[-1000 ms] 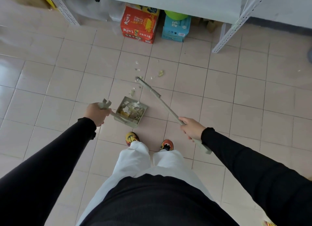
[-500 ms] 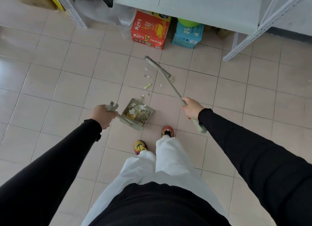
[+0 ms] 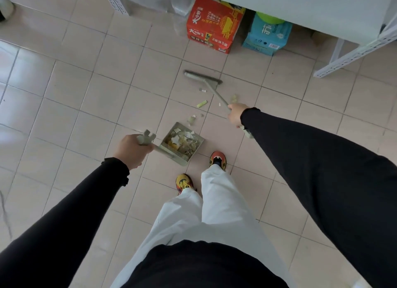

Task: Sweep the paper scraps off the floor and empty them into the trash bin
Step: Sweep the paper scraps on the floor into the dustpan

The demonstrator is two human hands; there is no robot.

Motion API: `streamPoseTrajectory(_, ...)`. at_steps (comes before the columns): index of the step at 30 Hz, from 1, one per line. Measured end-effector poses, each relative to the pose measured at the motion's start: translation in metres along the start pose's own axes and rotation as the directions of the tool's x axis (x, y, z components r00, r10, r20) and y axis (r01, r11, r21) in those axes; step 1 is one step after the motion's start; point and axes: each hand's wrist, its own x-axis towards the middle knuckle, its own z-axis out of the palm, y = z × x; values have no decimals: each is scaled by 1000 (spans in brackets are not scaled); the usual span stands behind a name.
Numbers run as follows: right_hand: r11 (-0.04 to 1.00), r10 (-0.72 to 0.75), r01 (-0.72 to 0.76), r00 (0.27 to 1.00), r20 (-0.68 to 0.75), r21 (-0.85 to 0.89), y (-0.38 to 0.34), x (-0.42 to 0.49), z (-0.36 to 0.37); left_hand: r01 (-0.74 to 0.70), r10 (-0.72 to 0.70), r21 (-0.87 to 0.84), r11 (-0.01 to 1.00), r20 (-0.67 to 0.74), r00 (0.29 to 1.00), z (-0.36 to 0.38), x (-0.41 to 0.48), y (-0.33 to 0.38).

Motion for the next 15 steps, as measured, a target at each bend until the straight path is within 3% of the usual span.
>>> streamPoseTrajectory(4, 992, -25, 44, 986, 163, -114, 21, -44, 38, 8, -8, 0, 1000, 4, 1000, -2, 4, 3)
streamPoseTrajectory(6, 999, -33, 39, 981, 192, -23, 36, -73, 45, 5, -5, 12, 1000, 7, 1000, -2, 6, 3)
streamPoseTrajectory(9, 997, 5, -19, 982, 191, 71, 64, -121, 53, -4, 3, 25, 1000, 21, 1000, -1, 6, 0)
streamPoseTrajectory(15, 997, 12, -18, 997, 74, 80, 83, -162, 91, -22, 21, 22, 1000, 43, 999, -1, -4, -13)
